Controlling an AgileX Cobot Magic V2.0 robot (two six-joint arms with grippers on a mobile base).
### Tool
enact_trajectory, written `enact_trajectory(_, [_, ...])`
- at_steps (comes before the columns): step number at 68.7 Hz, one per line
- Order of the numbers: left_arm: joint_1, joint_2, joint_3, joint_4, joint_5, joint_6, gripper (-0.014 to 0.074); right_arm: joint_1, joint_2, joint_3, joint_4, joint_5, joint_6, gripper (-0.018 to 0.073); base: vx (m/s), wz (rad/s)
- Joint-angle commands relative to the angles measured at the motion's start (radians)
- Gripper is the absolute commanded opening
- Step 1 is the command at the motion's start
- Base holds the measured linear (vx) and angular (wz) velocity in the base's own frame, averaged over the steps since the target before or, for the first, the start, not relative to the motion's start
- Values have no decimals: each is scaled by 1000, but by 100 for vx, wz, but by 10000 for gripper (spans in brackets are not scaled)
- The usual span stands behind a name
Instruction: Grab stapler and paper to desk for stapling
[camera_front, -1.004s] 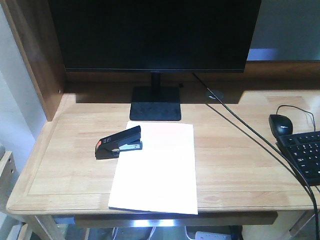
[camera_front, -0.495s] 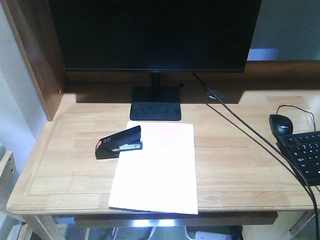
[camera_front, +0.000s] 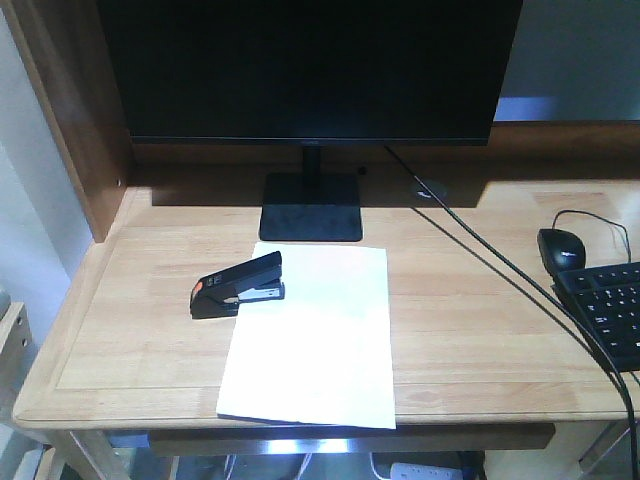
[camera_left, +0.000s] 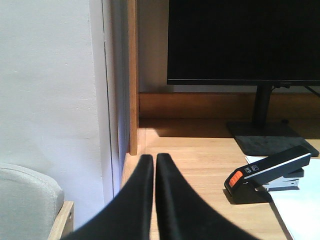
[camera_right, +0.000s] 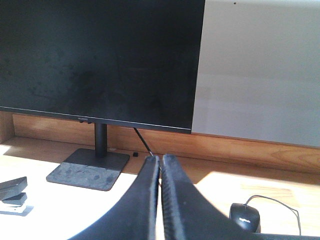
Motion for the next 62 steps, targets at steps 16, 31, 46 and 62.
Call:
enact_trajectory(16, [0, -15, 29, -6, -74, -10, -7, 2, 10, -26, -22, -32, -3, -9, 0, 0])
enact_trajectory(31, [0, -15, 29, -6, -74, -10, -7, 2, 10, -26, -22, -32, -3, -9, 0, 0])
enact_trajectory(46, [0, -15, 28, -6, -74, -10, -7, 2, 10, -26, -22, -32, -4, -9, 0, 0])
enact_trajectory(62, [0, -14, 28, -6, -73, -10, -7, -6, 7, -26, 113, 19, -21, -9, 0, 0])
